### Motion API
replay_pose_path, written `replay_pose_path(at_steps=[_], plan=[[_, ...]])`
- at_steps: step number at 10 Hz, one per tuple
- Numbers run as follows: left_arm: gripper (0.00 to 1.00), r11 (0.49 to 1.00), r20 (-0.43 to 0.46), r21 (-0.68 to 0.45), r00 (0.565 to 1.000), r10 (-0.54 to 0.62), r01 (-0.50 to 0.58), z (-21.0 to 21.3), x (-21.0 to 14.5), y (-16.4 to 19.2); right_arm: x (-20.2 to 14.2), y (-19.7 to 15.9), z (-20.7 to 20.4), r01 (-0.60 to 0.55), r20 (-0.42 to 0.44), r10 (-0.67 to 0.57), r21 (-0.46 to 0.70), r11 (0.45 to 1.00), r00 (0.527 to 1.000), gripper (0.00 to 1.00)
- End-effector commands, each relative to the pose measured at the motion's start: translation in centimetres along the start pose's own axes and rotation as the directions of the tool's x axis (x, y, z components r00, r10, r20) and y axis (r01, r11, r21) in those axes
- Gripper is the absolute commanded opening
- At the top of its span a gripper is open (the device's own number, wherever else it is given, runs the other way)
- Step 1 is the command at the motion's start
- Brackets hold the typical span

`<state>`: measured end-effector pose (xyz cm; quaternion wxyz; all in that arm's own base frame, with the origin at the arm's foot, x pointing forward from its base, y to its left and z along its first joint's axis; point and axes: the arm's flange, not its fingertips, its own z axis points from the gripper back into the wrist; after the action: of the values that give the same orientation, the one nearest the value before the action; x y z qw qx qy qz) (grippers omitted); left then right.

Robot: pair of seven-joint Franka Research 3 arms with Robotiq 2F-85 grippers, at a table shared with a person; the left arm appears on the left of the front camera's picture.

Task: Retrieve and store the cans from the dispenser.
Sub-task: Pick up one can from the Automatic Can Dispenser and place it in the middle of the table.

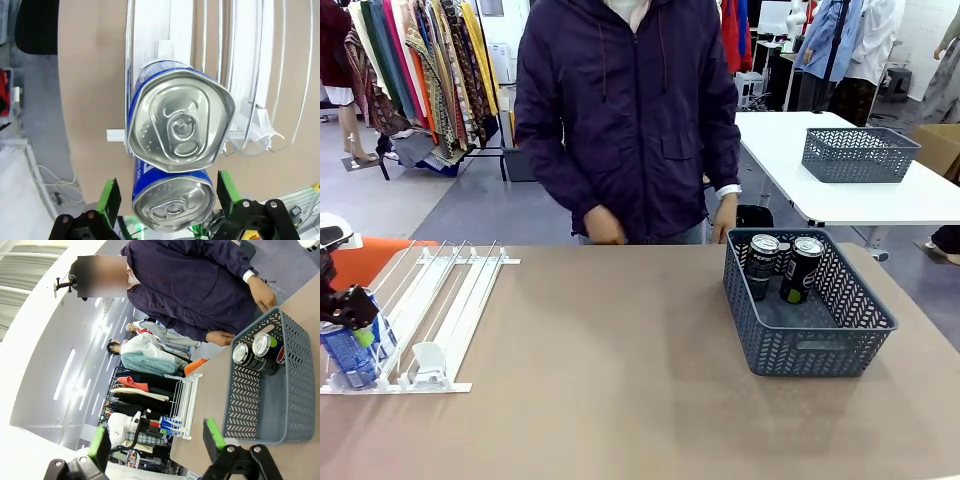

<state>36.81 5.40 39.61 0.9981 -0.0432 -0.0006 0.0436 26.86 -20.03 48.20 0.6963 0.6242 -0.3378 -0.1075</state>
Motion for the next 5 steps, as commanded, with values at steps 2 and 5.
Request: replay_pose_path(at_steps=[2,5], plan=[[1.0,1.0,0.023,0.012,1.0,0.017,-0.017,0.65,0.29,0.04,0.31,0.44,-0.16,-0.002,0.018,0.002,0.026,1.0,1.0,1.0],[1.0,1.0,0.022,0.007,1.0,0.016,-0.016,0.56,0.33,0.01,0.31,0.44,-0.16,-0.002,0.018,0.002,0.026,1.0,1.0,1.0]])
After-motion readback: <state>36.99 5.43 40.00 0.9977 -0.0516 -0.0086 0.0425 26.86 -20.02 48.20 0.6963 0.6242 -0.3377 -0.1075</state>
